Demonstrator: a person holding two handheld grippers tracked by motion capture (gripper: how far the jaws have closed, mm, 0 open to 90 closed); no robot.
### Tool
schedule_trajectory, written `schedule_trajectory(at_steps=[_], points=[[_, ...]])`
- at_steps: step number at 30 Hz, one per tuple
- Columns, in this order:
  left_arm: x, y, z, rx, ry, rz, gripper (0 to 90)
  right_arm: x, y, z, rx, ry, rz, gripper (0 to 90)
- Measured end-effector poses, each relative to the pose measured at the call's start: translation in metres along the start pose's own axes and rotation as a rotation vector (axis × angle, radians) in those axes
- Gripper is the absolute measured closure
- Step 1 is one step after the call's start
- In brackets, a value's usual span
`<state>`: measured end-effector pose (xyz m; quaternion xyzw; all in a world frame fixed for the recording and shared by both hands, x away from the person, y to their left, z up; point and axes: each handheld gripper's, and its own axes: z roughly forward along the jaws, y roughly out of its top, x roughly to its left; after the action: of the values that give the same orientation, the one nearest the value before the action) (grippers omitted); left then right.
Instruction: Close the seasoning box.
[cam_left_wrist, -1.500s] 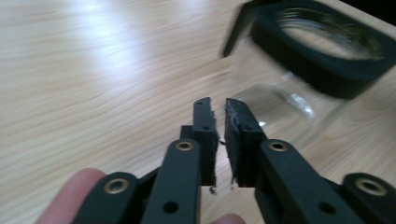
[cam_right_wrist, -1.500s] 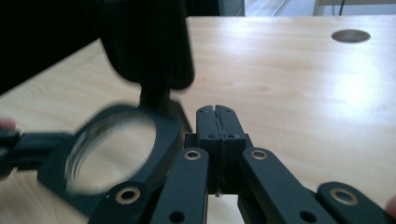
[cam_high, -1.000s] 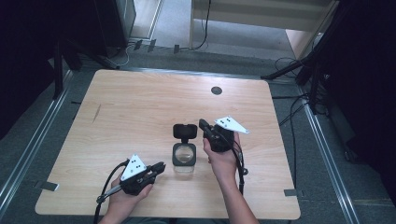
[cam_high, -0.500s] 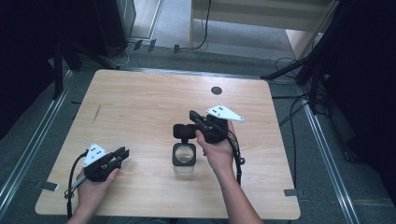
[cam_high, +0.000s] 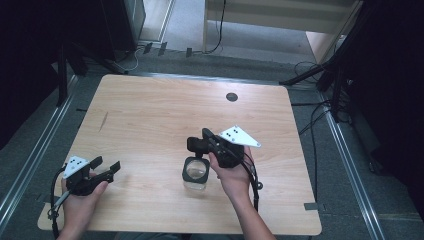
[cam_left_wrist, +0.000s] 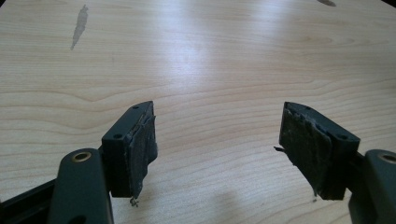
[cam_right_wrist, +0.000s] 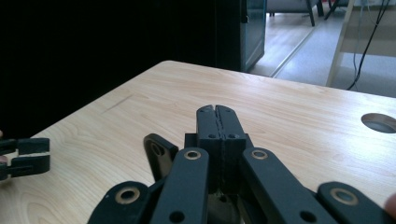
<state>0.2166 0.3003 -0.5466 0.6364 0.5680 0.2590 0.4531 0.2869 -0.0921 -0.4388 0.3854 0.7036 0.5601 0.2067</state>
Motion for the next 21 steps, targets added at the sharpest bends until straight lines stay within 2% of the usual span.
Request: schedule_trajectory(at_steps=[1, 2, 3, 5, 6, 10, 12, 17, 21], points=[[-0.003, 0.000, -0.001, -0.008, -0.004, 0.018, 29.1, 0.001, -0.001, -0.001, -0.004, 0.003, -0.003, 90.0], [-0.003, 0.000, -0.001, -0.008, -0.004, 0.018, 30.5, 0.001, -0.001, -0.001, -0.004, 0.003, -0.003, 90.0], [-0.007, -0.001, 0.000, -0.012, -0.007, 0.040, 30.7, 0.003, -0.002, -0.002, -0.011, 0.004, -0.011, 90.0], [-0.013, -0.002, 0.003, 0.009, 0.001, 0.088, 30.6, 0.006, -0.004, -0.005, -0.019, -0.005, -0.031, 90.0], [-0.014, -0.002, 0.004, 0.009, 0.004, 0.093, 30.3, 0.007, -0.005, -0.006, -0.025, -0.010, -0.039, 90.0], [-0.012, -0.002, 0.004, 0.014, -0.002, 0.074, 30.2, 0.014, -0.011, -0.012, -0.044, -0.019, -0.084, 90.0], [-0.012, -0.002, 0.005, 0.015, 0.000, 0.068, 30.3, 0.016, -0.014, -0.012, -0.036, -0.021, -0.087, 90.0], [-0.013, -0.002, 0.005, 0.024, -0.003, 0.074, 30.5, 0.021, -0.032, -0.016, 0.026, 0.013, -0.084, 90.0], [-0.012, -0.002, 0.006, 0.022, -0.001, 0.073, 30.6, 0.023, -0.043, -0.019, 0.053, 0.010, -0.094, 90.0]])
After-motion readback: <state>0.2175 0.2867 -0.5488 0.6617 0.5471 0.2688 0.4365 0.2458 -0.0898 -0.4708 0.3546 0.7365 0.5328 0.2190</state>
